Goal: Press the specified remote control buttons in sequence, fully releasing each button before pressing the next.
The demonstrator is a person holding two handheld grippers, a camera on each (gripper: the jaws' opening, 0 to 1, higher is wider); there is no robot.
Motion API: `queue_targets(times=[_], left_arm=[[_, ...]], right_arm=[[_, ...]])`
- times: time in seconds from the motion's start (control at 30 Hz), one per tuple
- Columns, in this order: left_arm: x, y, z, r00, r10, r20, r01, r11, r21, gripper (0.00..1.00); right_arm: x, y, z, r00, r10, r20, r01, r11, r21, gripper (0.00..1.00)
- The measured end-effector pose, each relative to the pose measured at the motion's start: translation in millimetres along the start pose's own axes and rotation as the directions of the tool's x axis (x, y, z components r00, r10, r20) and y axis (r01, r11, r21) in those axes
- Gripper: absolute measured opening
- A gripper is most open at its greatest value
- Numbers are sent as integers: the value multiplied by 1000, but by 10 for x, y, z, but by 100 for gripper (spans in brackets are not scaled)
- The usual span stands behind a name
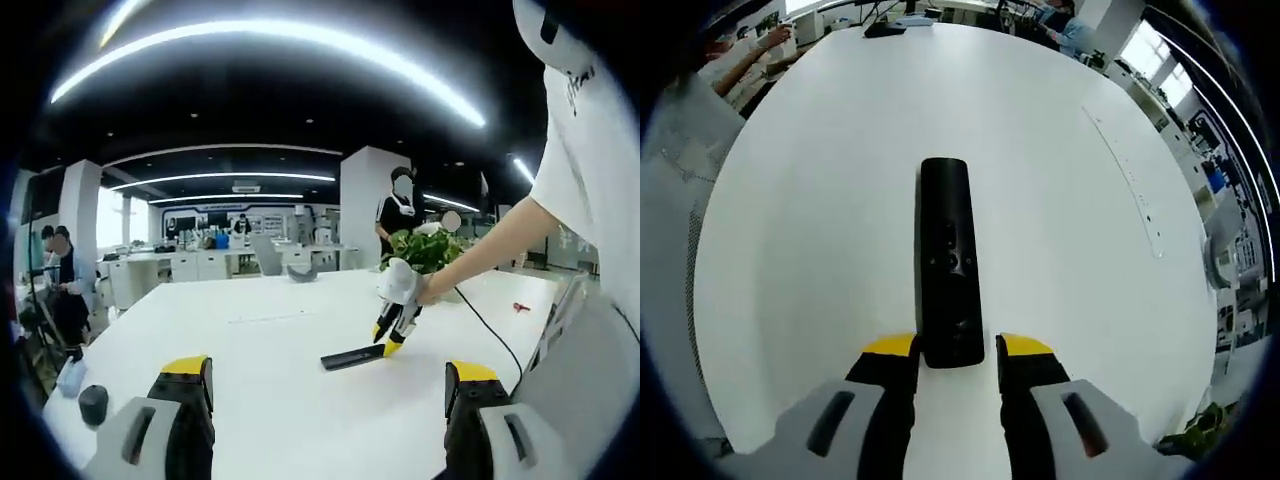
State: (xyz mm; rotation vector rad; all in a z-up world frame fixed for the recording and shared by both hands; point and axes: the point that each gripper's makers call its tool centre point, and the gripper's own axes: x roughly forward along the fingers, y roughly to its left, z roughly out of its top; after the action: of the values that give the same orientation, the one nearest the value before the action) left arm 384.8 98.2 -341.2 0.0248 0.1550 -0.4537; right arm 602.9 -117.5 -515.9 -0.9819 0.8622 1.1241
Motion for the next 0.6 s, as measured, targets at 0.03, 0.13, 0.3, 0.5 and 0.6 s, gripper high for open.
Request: queue_targets(times=[0.03,0.13,0.3,0.5,0.6], left_arm=[[0,-1,-4,1000,0,-3,0,1000,3,100],[2,-13,-8,1000,-5,-5,5,1000,4,100],[-5,-1,15,1000,2,8,-2,1000,-2,100],[-6,-30,22,1000,-6,11,6,1000,5,100],[-7,-28,11,1000,-4,6,4,1000,1,100]], right_arm=[[-21,-15,7,1000,-15,9,14,1000,9,35],[-190,-26,76,993,-95,77,87,991,104,38],[-657,-42,235,923,-260,285,154,926,345,53],[-1413,3,312,760,-461,459,153,813,562,83],[-1879,136,355,651,-567,504,181,761,623,99]])
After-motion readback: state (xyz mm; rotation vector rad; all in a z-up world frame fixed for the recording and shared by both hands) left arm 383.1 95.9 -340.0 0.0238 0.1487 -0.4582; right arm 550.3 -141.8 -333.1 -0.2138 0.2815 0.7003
